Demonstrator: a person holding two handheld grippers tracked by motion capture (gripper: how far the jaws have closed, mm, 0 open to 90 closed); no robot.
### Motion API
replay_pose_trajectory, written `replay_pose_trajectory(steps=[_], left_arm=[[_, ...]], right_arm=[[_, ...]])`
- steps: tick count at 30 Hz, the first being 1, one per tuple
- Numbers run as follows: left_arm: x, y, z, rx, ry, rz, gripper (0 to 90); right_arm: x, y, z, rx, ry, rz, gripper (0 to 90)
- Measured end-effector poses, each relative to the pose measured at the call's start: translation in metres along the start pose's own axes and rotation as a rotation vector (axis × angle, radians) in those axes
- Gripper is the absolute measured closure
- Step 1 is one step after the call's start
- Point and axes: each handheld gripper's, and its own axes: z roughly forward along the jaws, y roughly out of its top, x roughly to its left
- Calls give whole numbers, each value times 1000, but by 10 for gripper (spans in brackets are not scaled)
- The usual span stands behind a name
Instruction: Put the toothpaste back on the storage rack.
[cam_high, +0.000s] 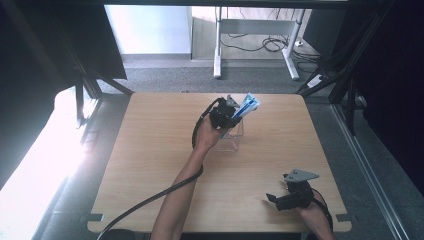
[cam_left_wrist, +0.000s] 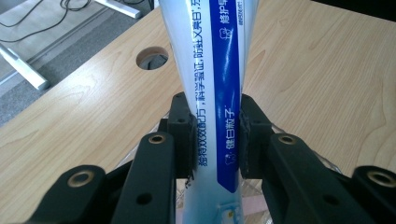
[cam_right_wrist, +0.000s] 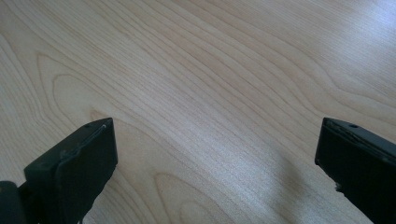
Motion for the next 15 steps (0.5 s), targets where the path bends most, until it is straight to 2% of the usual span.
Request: replay_pose_trajectory(steps=[3,15], left_arm=[[0,-3,-1,-3,-5,-6,710],[-2,-6,-5,11,-9,16,703]], right_arm=[[0,0,0,-1,0,0,0],[1,0,1,6,1,-8,0]])
